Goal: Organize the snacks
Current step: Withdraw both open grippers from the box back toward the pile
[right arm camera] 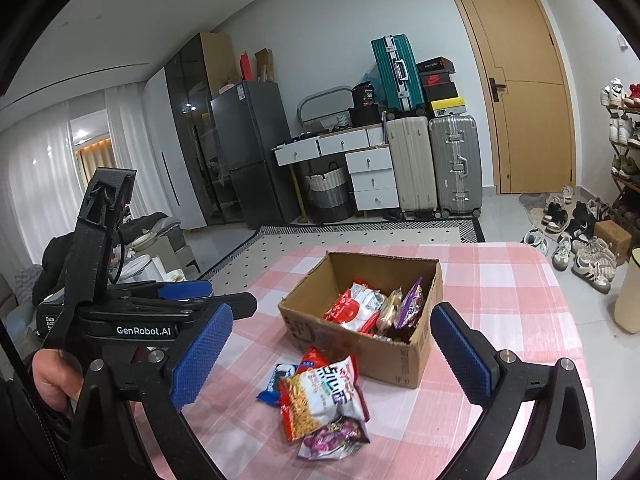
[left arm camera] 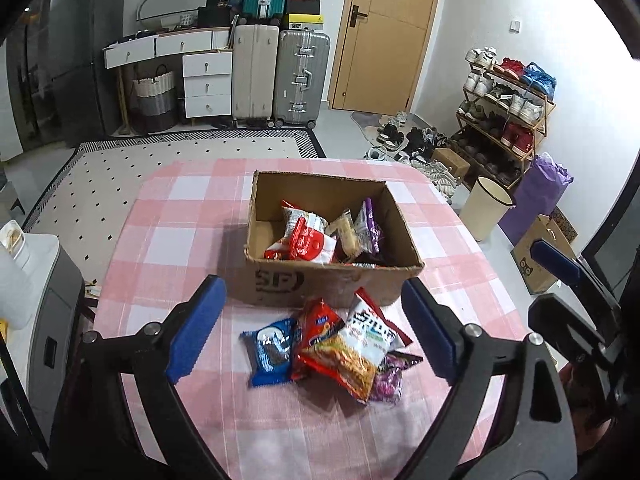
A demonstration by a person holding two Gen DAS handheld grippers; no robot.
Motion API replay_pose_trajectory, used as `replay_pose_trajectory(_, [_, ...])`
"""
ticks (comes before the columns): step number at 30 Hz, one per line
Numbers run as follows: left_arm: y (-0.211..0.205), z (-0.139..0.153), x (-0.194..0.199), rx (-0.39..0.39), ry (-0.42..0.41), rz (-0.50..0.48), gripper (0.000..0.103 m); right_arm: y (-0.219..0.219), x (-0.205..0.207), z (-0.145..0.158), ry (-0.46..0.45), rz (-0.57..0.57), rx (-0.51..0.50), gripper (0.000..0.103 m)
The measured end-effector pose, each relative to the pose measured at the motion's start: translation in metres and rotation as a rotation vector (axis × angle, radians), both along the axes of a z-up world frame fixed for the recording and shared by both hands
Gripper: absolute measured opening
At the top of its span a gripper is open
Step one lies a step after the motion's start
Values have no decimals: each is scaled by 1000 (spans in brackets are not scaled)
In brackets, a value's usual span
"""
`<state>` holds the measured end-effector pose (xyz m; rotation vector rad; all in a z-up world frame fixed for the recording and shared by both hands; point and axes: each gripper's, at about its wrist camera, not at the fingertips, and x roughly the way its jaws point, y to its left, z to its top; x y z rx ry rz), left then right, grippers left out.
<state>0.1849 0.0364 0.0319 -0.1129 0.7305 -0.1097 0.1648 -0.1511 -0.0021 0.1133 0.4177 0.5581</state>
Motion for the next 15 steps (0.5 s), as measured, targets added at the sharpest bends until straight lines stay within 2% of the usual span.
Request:
replay_pose_trajectory(9, [7, -5, -34, -17, -3, 20, 92, -2, -22, -13, 17, -8, -7, 102])
replay_pose_trajectory(10, [8, -5, -38, -21, -6, 26, 93, -2, -24, -15, 22, -8, -6, 102])
replay_pose_trajectory(11, [10, -7, -41, -21, -9, 41, 102, -2, -25, -18, 27, -8, -4, 102])
replay_pose_trajectory(15, [19, -12, -51, 2, -21, 75, 102, 0, -30, -27, 42, -4, -11, 102])
